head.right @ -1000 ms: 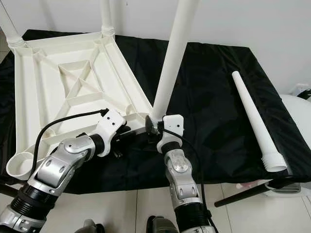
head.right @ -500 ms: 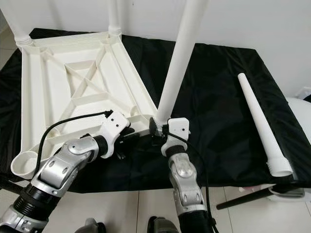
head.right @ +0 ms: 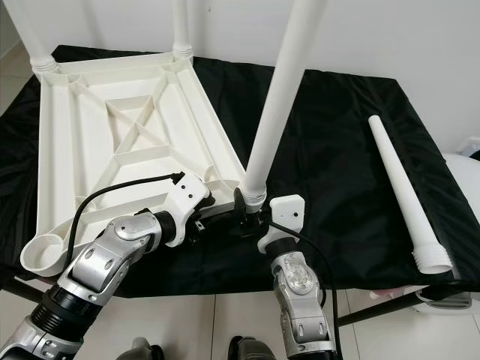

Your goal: Building children table

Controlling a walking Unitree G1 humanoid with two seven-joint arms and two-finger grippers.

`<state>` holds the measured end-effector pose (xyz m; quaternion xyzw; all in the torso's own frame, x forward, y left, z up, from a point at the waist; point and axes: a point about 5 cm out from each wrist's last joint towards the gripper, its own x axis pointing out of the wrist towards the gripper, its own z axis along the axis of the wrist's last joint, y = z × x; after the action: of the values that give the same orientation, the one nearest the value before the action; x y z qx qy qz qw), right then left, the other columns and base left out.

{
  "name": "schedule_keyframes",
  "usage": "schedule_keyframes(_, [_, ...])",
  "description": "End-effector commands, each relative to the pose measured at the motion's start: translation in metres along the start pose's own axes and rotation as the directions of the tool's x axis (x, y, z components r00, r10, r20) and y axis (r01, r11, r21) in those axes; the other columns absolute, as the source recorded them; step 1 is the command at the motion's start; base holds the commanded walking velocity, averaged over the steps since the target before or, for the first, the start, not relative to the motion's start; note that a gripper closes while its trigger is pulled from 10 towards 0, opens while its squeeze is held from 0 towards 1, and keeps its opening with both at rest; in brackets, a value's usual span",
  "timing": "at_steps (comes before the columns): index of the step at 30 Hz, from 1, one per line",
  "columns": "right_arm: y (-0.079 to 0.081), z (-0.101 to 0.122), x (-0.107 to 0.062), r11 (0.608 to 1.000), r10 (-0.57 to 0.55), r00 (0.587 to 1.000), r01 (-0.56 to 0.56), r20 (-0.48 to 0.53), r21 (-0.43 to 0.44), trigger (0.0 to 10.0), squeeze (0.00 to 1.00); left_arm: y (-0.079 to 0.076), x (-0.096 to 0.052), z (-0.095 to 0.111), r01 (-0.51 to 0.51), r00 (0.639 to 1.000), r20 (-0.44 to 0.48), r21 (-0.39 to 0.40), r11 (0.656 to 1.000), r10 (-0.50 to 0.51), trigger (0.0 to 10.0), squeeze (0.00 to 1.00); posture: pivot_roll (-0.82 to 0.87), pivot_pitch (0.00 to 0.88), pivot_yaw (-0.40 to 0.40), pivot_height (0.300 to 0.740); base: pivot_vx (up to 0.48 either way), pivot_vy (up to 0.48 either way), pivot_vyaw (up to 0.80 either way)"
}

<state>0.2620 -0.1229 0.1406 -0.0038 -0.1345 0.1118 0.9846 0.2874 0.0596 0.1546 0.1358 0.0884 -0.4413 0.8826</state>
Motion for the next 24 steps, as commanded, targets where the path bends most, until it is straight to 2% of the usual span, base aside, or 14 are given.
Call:
schedule_keyframes(1, [-0.002,0.001,-0.003,1.000,-0.005,1.000,0.005,0.010,0.004,10.0,0.00,-0.003,0.001,0.000,0.051,0.999,0.001,0.000,0.999,-0.051,10.0,1.00,-0.08,0.099,-0.037,0.740,0.000,0.000,0.00])
schedule_keyframes(4, [-0.004,0.002,-0.006,1.000,-0.006,1.000,0.006,0.008,0.001,10.0,0.00,-0.002,0.001,0.001,0.051,0.999,0.004,-0.002,0.999,-0.051,10.0,1.00,-0.08,0.097,-0.035,0.740,0.000,0.000,0.00])
schedule_keyframes(5, [-0.007,0.001,-0.016,1.000,0.005,1.000,-0.005,0.001,-0.018,10.0,0.00,-0.002,-0.001,0.002,0.071,0.997,0.002,0.030,0.997,-0.071,10.0,1.00,-0.08,0.097,-0.030,0.740,0.000,0.000,0.00])
schedule_keyframes(9, [-0.008,0.000,-0.025,0.999,0.032,0.999,-0.032,-0.005,-0.037,10.0,0.00,-0.001,-0.004,0.002,0.086,0.996,-0.004,0.058,0.995,-0.086,10.0,1.00,-0.08,0.101,-0.029,0.740,0.000,0.000,0.00])
schedule_keyframes(10, [-0.009,-0.001,-0.029,0.998,0.048,0.999,-0.048,-0.011,-0.046,10.0,0.00,0.000,-0.006,0.002,0.094,0.996,-0.006,0.073,0.993,-0.094,10.0,0.00,-0.08,0.105,-0.029,0.740,0.000,0.000,0.00])
schedule_keyframes(16, [-0.012,0.000,-0.040,0.989,0.126,0.992,-0.125,-0.001,-0.075,10.0,0.00,0.007,-0.022,0.007,0.140,0.989,0.031,0.141,0.980,-0.146,10.0,0.00,-0.07,0.119,-0.034,0.740,0.000,0.000,0.00])
schedule_keyframes(22, [-0.009,0.000,-0.038,0.986,0.156,0.988,-0.156,0.001,-0.065,10.0,0.00,0.013,-0.028,0.013,0.134,0.988,0.059,0.140,0.981,-0.143,10.0,0.00,-0.06,0.121,-0.039,0.740,0.000,0.000,0.00])
schedule_keyframes(23, [-0.005,0.000,-0.034,0.980,0.195,0.981,-0.194,0.002,-0.048,10.0,0.00,0.016,-0.035,0.019,0.141,0.983,0.099,0.132,0.981,-0.155,10.0,0.00,-0.05,0.123,-0.041,0.740,0.000,0.000,0.00])
schedule_keyframes(24, [-0.005,0.000,-0.034,0.980,0.195,0.981,-0.194,0.002,-0.048,10.0,0.00,0.016,-0.035,0.019,0.141,0.983,0.099,0.132,0.981,-0.155,10.0,0.00,-0.05,0.123,-0.041,0.740,0.000,0.000,0.00])
